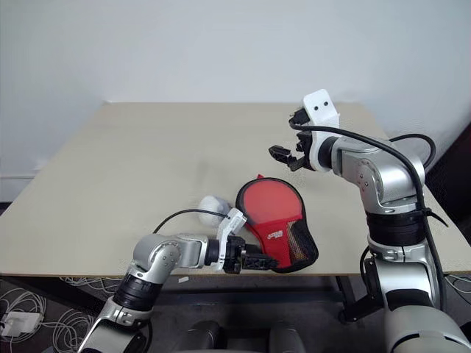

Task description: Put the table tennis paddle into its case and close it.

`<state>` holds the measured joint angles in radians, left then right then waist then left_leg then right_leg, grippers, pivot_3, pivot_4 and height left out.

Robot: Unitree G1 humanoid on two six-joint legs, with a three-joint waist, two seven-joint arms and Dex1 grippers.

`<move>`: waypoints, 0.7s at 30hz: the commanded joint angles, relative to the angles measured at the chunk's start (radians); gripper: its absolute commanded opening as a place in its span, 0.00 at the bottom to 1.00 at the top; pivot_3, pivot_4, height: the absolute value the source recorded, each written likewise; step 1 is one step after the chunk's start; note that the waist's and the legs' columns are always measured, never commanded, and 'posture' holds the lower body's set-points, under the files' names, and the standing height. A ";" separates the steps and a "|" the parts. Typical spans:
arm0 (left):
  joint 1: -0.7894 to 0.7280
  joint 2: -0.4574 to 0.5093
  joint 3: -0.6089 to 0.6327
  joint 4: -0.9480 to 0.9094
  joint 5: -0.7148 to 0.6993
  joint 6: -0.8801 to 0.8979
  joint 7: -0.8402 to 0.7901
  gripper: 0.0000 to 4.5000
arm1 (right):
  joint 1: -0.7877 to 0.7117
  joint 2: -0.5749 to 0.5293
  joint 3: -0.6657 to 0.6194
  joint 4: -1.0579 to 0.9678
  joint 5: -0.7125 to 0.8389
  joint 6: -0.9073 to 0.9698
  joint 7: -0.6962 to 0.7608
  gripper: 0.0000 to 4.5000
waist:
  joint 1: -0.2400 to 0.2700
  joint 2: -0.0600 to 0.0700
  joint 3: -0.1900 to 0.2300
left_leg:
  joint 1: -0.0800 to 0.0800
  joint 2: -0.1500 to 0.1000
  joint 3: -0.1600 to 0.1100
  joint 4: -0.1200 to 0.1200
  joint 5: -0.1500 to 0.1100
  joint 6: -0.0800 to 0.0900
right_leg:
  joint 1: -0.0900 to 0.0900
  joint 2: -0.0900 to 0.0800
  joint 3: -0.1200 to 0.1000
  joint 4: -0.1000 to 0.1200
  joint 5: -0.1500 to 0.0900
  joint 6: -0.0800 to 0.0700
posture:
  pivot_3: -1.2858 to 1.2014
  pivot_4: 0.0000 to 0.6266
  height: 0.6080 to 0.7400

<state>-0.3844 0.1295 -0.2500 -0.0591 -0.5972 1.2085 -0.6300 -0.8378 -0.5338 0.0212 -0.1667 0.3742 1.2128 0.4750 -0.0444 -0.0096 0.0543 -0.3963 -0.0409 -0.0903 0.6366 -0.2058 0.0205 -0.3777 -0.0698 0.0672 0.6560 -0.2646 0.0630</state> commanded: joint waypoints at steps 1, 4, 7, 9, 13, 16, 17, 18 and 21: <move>-0.028 -0.011 -0.002 0.024 0.023 -0.006 0.035 0.83 | -0.013 -0.001 -0.037 -0.042 0.010 0.007 -0.014 1.00 | 0.000 0.000 0.000 | 0.000 0.000 0.000 0.000 0.000 0.000 | 0.000 0.000 0.000 0.000 0.000 0.000 | 0.52 0.00 0.96; -0.034 0.000 -0.030 0.023 0.029 0.016 0.042 0.83 | -0.017 0.001 -0.038 -0.043 0.014 0.012 -0.018 1.00 | 0.000 0.000 0.000 | 0.001 0.000 0.000 0.000 0.000 0.000 | 0.001 0.000 0.000 0.000 0.000 0.000 | 0.52 0.00 0.96; -0.032 0.014 -0.057 0.022 0.028 0.038 0.039 0.83 | -0.025 0.004 -0.037 -0.041 0.018 0.014 -0.020 1.00 | 0.000 0.000 0.000 | 0.001 0.000 -0.001 0.000 0.000 0.000 | 0.001 0.000 -0.001 -0.001 0.000 0.000 | 0.52 0.00 0.96; -0.031 0.021 -0.068 0.018 0.027 0.043 0.037 0.75 | -0.030 0.005 -0.036 -0.039 0.019 0.015 -0.020 1.00 | -0.001 0.000 0.000 | 0.001 0.000 -0.001 0.000 0.000 0.000 | 0.001 0.000 -0.001 -0.001 0.000 0.000 | 0.52 0.00 0.96; -0.029 0.022 -0.065 0.012 0.018 0.054 0.040 0.49 | -0.042 -0.001 -0.033 -0.037 0.028 0.019 -0.011 1.00 | -0.002 0.000 0.000 | 0.001 0.000 -0.001 0.000 0.000 0.000 | 0.001 0.000 -0.001 -0.001 0.000 0.000 | 0.52 0.00 0.96; -0.026 0.029 -0.064 0.011 0.018 0.055 0.037 0.26 | -0.046 -0.006 -0.030 -0.041 0.032 0.024 -0.005 1.00 | -0.002 0.000 0.000 | 0.001 0.000 -0.001 -0.001 0.000 0.000 | 0.001 0.000 0.000 -0.001 0.000 0.000 | 0.52 0.00 0.96; -0.025 0.028 -0.057 0.013 0.014 0.061 0.034 0.18 | -0.048 -0.006 -0.029 -0.043 0.034 0.026 -0.004 1.00 | -0.002 0.000 0.000 | 0.001 0.000 -0.001 -0.001 0.000 0.000 | 0.001 0.000 0.000 -0.001 0.000 0.000 | 0.52 0.00 0.96; -0.024 0.031 -0.051 0.012 0.010 0.066 0.031 0.10 | -0.050 -0.006 -0.028 -0.045 0.035 0.028 -0.003 1.00 | -0.002 0.000 0.000 | 0.001 0.000 -0.001 -0.001 0.000 0.000 | 0.001 0.000 0.000 -0.001 0.000 0.000 | 0.52 0.00 0.96; -0.016 0.060 -0.051 0.002 0.013 0.061 0.015 0.01 | -0.058 -0.008 -0.023 -0.049 0.041 0.032 0.000 1.00 | -0.002 0.000 0.000 | 0.001 0.000 -0.001 -0.001 0.000 0.000 | 0.001 0.000 -0.001 -0.001 0.000 0.000 | 0.52 0.00 0.96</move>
<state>-0.4099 0.1739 -0.2887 -0.0467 -0.5736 1.2541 -0.6005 -0.8563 -0.5293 0.0151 -0.1733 0.4030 1.2472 0.4699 -0.0462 -0.0095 0.0542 -0.3956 -0.0410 -0.0911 0.6356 -0.2059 0.0203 -0.3770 -0.0698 0.0665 0.6550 -0.2650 0.0633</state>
